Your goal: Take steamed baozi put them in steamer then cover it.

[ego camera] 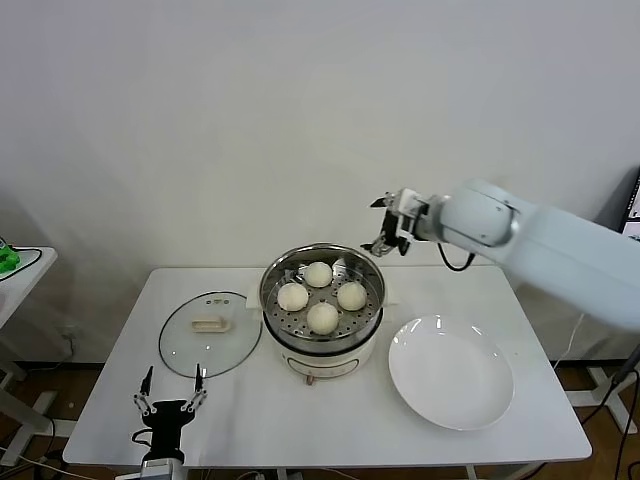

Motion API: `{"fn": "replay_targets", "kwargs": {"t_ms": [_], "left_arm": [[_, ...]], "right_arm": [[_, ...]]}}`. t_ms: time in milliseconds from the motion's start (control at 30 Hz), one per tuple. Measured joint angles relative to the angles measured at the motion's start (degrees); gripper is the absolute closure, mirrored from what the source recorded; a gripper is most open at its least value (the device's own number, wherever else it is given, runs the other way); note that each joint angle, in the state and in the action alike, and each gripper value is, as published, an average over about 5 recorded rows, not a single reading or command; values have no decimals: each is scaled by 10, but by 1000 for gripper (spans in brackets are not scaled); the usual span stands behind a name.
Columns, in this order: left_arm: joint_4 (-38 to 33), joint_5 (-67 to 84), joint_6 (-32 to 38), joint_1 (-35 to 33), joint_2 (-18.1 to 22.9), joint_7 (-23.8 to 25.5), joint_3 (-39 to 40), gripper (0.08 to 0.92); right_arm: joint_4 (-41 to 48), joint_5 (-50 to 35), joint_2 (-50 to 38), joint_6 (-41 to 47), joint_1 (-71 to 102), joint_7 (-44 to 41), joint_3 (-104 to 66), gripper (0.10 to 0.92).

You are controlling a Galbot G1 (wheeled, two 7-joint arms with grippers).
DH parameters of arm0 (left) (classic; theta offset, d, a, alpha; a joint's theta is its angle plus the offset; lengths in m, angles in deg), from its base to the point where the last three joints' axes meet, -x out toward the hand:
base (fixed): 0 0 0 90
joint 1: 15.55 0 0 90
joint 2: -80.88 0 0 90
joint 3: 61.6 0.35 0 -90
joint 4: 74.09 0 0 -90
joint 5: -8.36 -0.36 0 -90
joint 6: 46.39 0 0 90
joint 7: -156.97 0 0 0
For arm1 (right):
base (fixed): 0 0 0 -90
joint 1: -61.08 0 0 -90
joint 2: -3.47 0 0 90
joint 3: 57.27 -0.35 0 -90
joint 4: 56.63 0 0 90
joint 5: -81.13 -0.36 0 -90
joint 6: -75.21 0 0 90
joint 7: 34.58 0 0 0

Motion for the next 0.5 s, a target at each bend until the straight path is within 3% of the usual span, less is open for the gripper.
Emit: {"fn": "replay_targets", "kwargs": {"t_ms": [267, 500], "left_arm": [[2, -7, 2, -8, 1, 7, -3, 177], [8, -19, 15, -15, 6, 8, -4, 177]], "right_arm": [[-60, 48, -23, -75, 279, 90, -275, 203], [-85, 87, 32, -169, 523, 110, -524, 202]]}}
